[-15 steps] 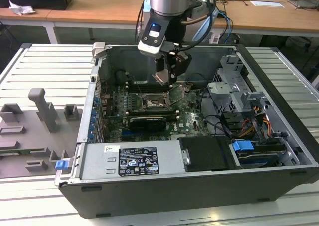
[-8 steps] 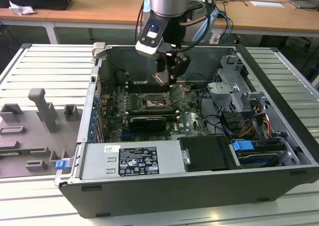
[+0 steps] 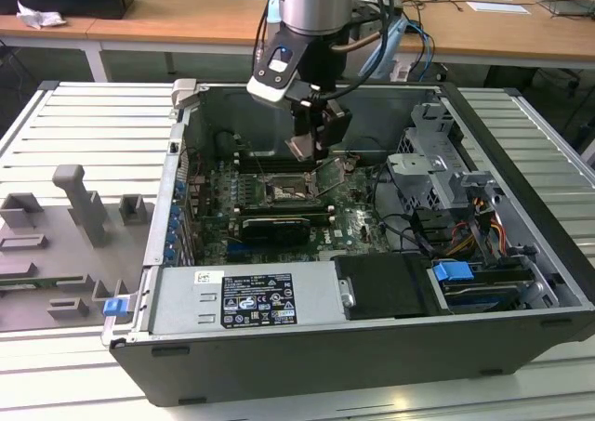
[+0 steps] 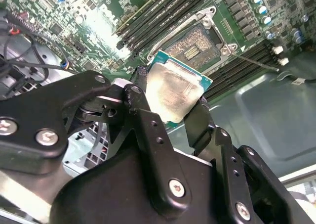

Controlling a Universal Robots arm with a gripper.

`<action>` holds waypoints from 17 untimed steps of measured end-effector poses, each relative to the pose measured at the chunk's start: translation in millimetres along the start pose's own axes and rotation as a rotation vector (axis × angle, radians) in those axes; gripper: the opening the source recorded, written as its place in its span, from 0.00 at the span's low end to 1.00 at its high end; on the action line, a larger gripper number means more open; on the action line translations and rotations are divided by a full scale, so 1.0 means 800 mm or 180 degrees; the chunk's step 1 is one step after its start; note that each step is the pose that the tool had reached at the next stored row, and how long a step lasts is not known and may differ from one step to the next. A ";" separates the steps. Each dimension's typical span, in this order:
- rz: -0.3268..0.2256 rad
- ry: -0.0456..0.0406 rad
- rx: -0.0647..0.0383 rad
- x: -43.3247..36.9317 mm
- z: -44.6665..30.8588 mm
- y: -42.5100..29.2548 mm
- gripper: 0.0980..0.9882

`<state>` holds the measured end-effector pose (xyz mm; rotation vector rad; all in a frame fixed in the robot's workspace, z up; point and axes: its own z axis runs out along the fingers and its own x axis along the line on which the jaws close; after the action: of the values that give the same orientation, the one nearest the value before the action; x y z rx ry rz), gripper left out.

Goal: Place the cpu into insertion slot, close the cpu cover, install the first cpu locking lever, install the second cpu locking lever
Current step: 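Place the cpu into insertion slot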

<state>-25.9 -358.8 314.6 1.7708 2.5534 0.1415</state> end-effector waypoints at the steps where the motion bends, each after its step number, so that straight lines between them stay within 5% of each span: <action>1: 0.0045 -0.0004 -0.0001 0.000 0.0005 -0.0001 0.50; 17: 0.0860 -0.0080 -0.0023 0.000 0.0073 -0.0007 0.50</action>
<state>-25.9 -358.8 308.7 2.0921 2.2818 0.1332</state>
